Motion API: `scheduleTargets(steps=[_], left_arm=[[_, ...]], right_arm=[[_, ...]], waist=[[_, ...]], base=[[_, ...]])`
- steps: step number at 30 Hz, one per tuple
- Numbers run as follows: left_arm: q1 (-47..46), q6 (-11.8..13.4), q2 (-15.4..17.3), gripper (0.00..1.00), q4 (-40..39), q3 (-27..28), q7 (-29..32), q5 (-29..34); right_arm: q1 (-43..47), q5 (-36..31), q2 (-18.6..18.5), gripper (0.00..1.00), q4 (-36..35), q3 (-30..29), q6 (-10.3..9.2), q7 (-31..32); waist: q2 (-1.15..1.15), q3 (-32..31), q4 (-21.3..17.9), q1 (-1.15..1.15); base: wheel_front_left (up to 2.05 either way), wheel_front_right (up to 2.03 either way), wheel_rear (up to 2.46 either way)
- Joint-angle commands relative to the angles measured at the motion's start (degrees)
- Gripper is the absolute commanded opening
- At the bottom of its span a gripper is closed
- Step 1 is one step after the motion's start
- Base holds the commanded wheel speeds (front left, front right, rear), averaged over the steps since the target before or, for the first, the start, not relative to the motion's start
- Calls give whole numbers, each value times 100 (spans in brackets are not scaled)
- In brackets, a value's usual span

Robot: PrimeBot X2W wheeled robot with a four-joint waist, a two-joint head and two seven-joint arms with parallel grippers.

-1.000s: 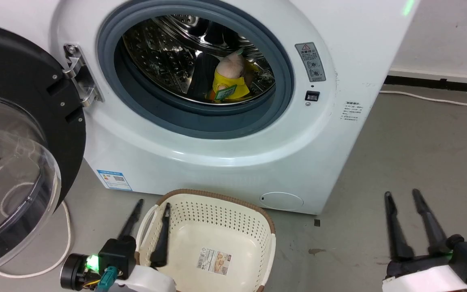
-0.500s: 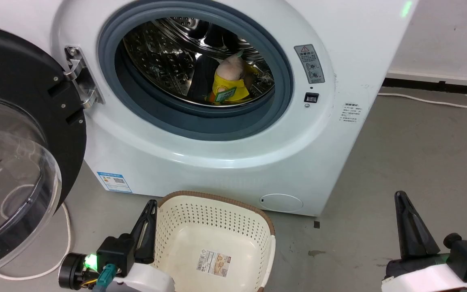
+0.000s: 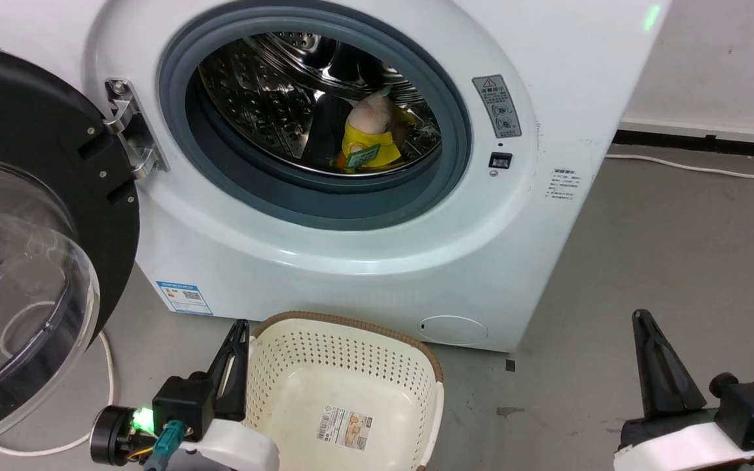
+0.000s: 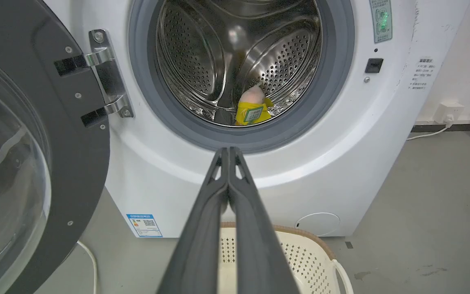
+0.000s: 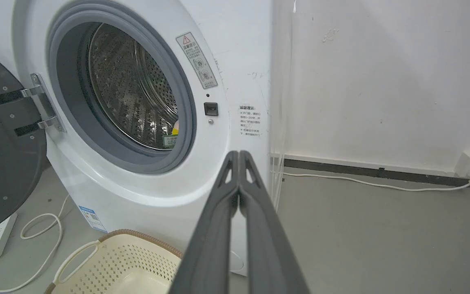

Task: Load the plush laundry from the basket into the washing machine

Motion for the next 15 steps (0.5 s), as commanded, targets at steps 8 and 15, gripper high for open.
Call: scheduleTargets(steps=[8,15], left_arm=[[66,-28,-60,0,-89,87,114,93],[79,-37,-89,0,-136,145,196,128]], right_arm=[[-46,-96,0,0,26,20,0,103],[-60,-138,0,0,33,29,-1,186]], waist=[[0,-31,-9,0],[0,-58,-17,0]], base=[[0,0,0],[0,0,0]])
